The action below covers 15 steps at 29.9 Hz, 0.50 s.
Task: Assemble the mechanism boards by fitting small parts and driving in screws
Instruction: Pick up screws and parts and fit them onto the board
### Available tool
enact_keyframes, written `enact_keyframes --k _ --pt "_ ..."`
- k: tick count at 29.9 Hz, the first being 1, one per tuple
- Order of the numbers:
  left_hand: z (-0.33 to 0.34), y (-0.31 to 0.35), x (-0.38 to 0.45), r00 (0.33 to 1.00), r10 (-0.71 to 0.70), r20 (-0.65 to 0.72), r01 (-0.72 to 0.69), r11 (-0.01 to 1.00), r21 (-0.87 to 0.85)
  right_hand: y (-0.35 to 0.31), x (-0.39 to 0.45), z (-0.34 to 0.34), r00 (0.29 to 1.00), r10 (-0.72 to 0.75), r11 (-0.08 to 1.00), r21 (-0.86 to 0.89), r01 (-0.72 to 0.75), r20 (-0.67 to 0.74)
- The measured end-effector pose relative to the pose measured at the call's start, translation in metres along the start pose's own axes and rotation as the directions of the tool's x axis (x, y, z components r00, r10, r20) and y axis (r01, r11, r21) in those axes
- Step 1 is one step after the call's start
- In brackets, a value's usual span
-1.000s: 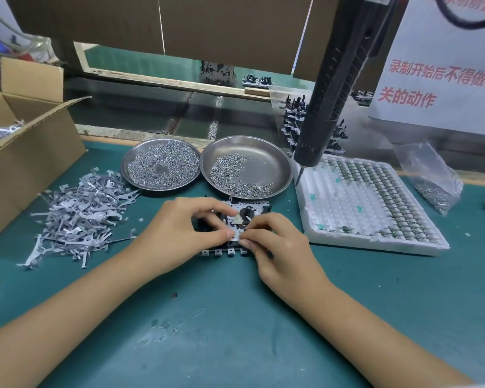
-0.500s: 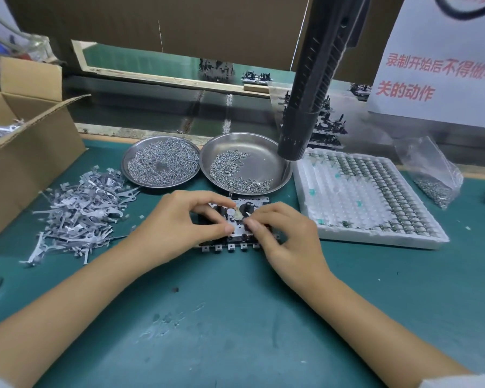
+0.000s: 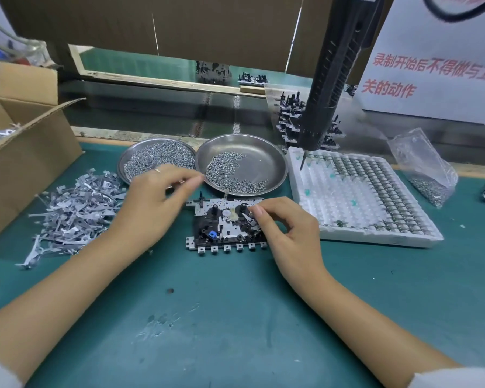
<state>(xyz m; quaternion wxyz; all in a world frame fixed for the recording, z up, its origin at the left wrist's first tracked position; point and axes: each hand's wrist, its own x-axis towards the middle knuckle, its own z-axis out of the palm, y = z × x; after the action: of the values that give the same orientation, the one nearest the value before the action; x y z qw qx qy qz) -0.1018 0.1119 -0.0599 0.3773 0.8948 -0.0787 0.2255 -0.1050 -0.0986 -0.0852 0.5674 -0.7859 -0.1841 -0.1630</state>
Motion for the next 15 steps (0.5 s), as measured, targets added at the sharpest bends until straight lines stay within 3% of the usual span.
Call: enact_keyframes --k 2,5,9,15 --pt "-0.004 -0.015 0.014 0.997 -0.034 -0.071 0.052 0.964 0.26 0.0 0.0 0.0 1.0 -0.013 1.0 -0.016 0.013 0.009" --pt "-0.004 -0.032 0.032 0.978 -0.207 0.02 0.174 0.865 0.47 0.0 0.0 0.0 1.0 -0.016 1.0 -0.026 0.017 0.017" --pt "-0.004 -0.034 0.047 0.943 -0.329 0.044 0.269 0.836 0.478 0.0 0.001 0.0 1.0 -0.017 1.0 -0.016 0.017 0.021" --pt "-0.007 -0.032 0.044 0.962 -0.255 -0.098 0.268 0.819 0.507 0.001 0.001 0.0 0.999 -0.021 1.0 -0.005 0.021 0.031"
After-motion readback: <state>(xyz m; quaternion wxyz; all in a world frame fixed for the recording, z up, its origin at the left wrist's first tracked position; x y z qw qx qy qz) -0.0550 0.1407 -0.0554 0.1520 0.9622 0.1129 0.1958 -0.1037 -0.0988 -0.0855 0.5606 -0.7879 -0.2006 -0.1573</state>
